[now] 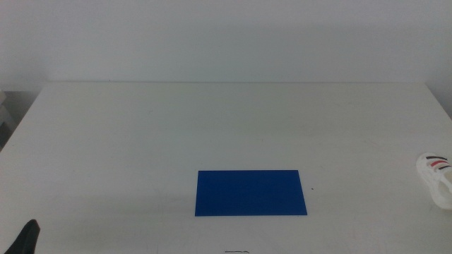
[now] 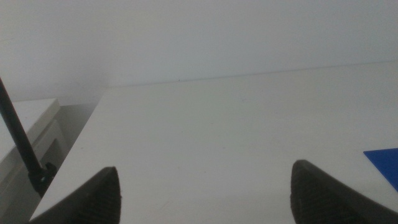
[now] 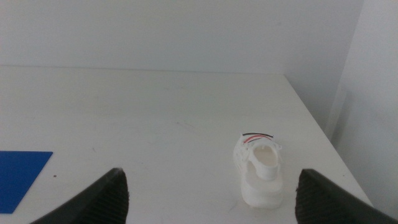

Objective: Use one arm to grab the shoe from the table and place it on the mat.

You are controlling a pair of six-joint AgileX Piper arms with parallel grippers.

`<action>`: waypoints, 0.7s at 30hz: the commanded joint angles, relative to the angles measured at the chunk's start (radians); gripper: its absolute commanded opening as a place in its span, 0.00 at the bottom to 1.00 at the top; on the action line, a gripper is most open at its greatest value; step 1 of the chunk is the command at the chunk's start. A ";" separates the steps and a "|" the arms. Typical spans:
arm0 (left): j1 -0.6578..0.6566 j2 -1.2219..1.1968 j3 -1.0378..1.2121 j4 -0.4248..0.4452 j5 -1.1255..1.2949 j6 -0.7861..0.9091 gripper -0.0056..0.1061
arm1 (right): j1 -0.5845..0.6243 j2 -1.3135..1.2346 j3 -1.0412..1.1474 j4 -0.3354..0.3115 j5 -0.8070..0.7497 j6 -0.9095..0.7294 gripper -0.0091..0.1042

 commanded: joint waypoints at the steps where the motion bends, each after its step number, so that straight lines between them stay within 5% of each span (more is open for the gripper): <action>1: -0.004 -0.019 -0.003 -0.009 -0.083 -0.015 0.89 | -0.006 -0.020 -0.018 -0.008 -0.081 0.000 0.87; 16: -0.004 -0.019 -0.003 -0.009 -0.083 -0.015 0.89 | -0.006 -0.018 -0.024 -0.032 -0.200 -0.012 0.87; 21: -0.004 -0.019 -0.003 -0.009 -0.083 -0.015 0.89 | -0.006 0.098 -0.144 -0.011 -0.123 0.018 0.87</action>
